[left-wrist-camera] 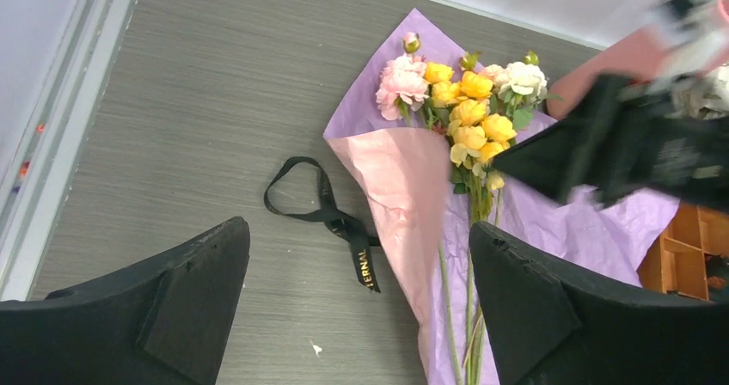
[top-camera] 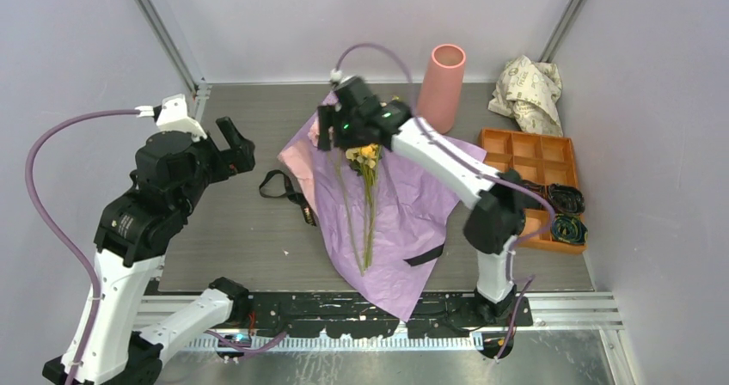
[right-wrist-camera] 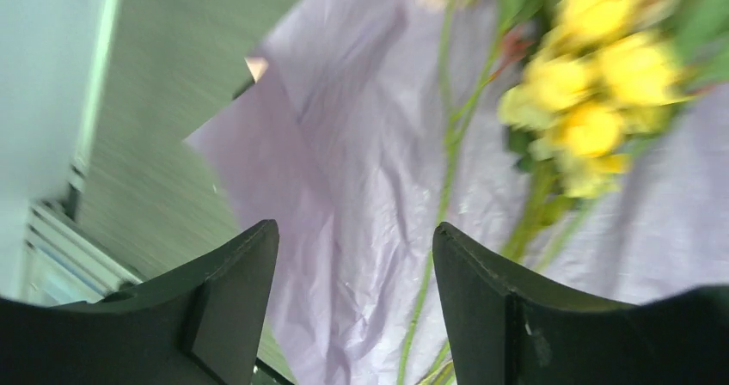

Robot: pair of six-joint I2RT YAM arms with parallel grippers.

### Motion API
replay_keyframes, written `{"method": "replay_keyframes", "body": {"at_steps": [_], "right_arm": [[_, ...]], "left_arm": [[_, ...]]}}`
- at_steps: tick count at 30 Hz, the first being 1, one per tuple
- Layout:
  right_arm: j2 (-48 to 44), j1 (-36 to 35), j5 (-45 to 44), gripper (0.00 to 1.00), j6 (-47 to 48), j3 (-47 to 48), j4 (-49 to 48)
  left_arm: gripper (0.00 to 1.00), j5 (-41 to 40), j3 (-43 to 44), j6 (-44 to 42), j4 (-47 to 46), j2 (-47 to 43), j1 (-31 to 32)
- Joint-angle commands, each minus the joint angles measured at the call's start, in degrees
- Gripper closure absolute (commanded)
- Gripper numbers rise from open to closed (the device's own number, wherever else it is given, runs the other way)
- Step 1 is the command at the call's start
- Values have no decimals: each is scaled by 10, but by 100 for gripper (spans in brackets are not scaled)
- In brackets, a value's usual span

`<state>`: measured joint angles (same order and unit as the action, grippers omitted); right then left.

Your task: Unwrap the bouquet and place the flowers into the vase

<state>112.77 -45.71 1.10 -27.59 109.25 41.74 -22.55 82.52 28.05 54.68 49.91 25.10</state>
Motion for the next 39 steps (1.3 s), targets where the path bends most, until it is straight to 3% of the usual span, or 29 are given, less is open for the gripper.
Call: {"method": "replay_keyframes", "body": {"at_steps": [1, 8, 18, 24, 30, 39], "right_arm": [[-104, 58, -56, 28, 18, 16, 20], [-139, 170, -68, 28, 14, 7, 36], [-89, 195, -47, 31, 5, -2, 26], [-24, 194, -20, 51, -11, -48, 18], [8, 184, 27, 57, -16, -84, -8], [63, 89, -9, 42, 36, 16, 35]], "left_arm": [[1, 30, 35, -7, -37, 19, -2], [1, 106, 47, 5, -71, 69, -2], [5, 236, -33, 40, -175, 180, -2], [8, 262, -39, 45, -183, 248, -2], [9, 250, -67, 44, -193, 262, -3], [8, 176, -61, 29, -155, 222, -3]]}}
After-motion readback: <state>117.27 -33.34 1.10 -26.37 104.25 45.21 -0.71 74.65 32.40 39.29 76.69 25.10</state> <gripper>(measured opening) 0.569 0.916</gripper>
